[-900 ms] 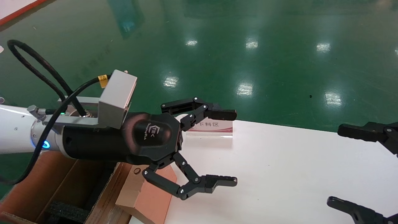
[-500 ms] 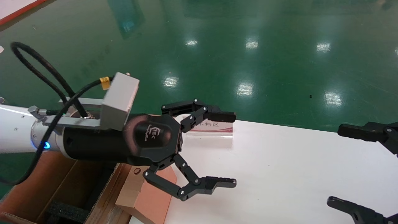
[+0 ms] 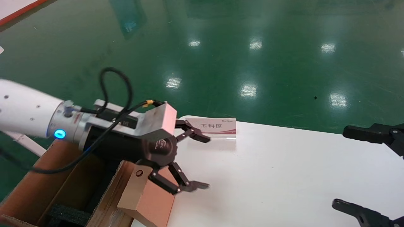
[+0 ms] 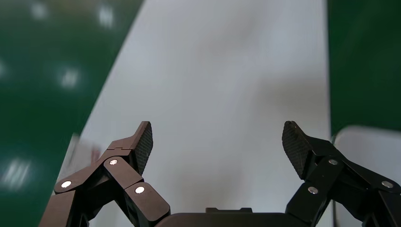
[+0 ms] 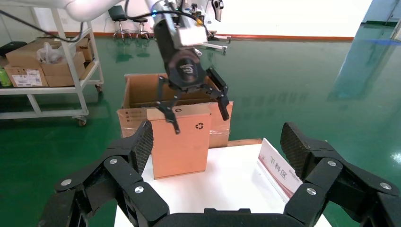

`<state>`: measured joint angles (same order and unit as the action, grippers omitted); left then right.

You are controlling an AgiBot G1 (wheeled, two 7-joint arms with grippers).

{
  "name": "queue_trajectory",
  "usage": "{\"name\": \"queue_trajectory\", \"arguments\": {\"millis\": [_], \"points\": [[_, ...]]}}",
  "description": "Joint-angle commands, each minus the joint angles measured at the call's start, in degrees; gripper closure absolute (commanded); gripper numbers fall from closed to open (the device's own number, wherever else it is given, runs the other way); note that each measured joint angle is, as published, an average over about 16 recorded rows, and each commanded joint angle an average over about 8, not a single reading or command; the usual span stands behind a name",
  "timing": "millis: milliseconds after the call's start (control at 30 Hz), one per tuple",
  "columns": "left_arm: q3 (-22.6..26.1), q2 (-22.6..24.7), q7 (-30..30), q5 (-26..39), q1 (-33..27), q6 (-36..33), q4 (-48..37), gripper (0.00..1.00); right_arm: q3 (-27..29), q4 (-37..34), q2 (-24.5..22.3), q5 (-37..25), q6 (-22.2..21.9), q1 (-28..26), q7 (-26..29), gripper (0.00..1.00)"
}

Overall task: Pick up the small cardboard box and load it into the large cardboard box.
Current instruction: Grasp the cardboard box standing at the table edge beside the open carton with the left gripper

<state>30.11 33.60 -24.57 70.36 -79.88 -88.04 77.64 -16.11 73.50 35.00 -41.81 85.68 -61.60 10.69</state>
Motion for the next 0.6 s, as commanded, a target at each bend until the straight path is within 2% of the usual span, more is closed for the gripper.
{"name": "queue_trajectory", "arguments": {"millis": [33,200,600], "points": [[2.76,0.68,-2.4,5.06,-4.14,-1.84,0.07,0.0,-0.01,0.0,0.0,0.01,0.0,0.0,0.0,0.0],[10.79,1.82,-7.99,9.91,-11.46,-2.46,-0.04,0.0,-0.03,0.0,-0.01,0.02,-0.01,-0.01,-0.02,0.0],[29.01,1.93,-22.0,13.52,-25.28,-2.83,-0.1,0.0,-0.08,0.0,-0.03,0.06,-0.03,-0.02,-0.04,0.0]]}}
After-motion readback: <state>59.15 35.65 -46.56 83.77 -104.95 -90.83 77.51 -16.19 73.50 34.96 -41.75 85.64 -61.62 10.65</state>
